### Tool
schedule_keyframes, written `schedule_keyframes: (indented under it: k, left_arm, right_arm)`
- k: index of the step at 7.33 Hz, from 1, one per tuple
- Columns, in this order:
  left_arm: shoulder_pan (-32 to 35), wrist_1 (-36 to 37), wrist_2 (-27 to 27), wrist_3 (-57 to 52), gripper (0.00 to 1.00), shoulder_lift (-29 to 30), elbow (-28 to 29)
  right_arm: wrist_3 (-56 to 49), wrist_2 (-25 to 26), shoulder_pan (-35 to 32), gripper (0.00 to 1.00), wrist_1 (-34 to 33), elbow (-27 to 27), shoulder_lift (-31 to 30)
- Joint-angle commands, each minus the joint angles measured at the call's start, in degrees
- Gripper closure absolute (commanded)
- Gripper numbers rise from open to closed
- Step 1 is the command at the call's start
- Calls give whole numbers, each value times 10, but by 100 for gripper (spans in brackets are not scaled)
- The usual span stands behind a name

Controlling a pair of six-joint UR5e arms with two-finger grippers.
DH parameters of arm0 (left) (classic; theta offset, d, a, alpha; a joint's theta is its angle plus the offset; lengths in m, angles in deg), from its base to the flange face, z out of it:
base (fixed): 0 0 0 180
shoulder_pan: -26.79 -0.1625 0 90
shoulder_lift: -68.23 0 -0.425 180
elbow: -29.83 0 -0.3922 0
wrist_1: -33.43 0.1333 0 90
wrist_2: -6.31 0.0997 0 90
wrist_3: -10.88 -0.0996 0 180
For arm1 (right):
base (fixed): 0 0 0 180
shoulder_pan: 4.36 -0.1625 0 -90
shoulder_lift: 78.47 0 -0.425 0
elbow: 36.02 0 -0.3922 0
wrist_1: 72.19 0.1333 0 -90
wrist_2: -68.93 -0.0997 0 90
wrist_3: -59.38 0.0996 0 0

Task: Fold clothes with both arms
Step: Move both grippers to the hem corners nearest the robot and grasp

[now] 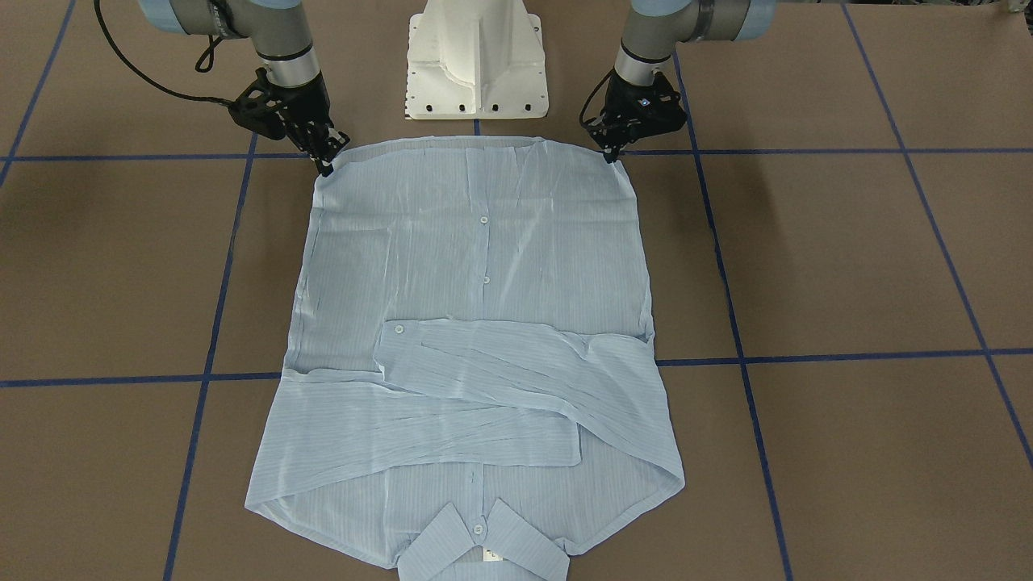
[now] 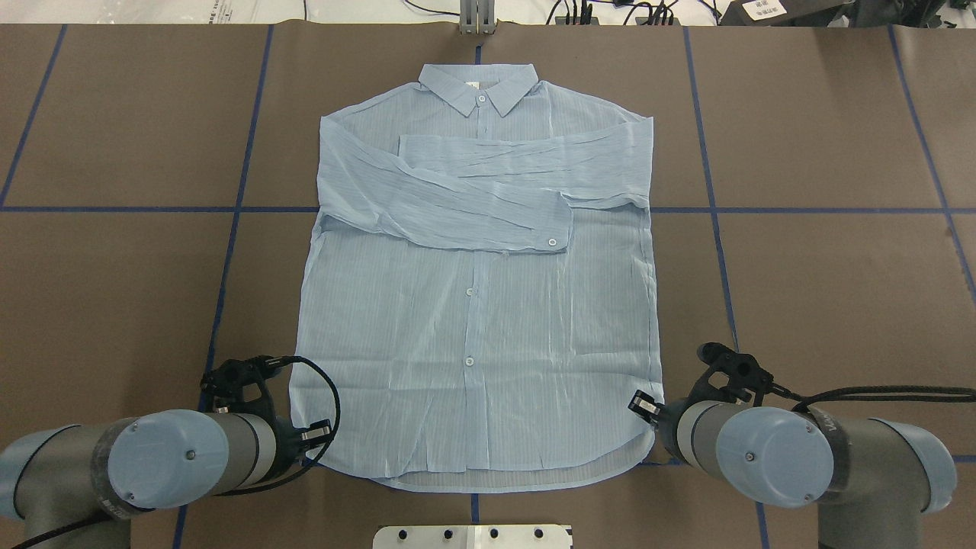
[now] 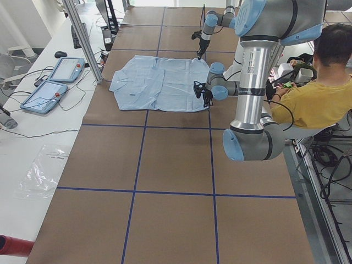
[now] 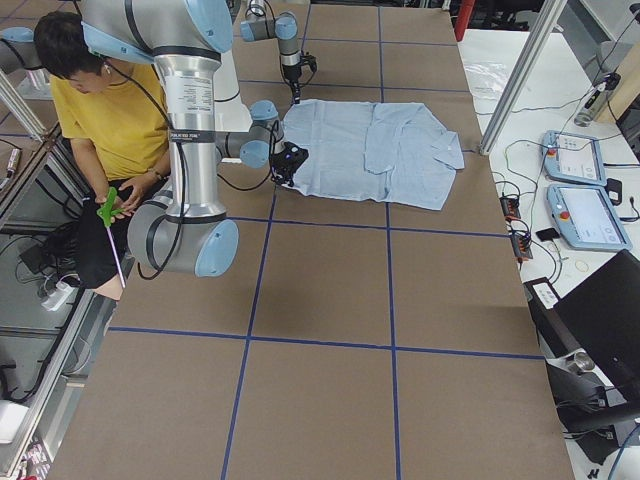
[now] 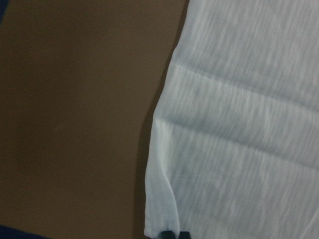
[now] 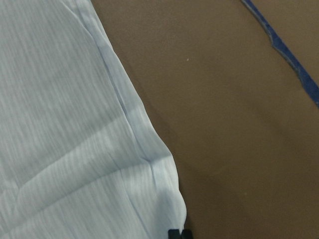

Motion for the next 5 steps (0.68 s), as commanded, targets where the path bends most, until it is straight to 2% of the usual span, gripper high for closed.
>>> schedule_keyframes:
  k: [1, 2, 3, 5]
  left_arm:
    - [1, 30, -20, 1, 100, -1, -35]
    - [2, 47, -27, 11, 100, 0, -70]
    - [-1, 50, -28, 73, 100, 2, -75]
    - [-4, 67, -32, 129, 100, 1, -122]
  right_arm:
    - [0, 1, -5, 100, -1, 14, -7]
    - [0, 1, -5, 100, -1, 28, -13]
    - [1, 2, 0, 100, -1, 49, -31]
    - [4, 3, 30, 100, -1, 117, -83]
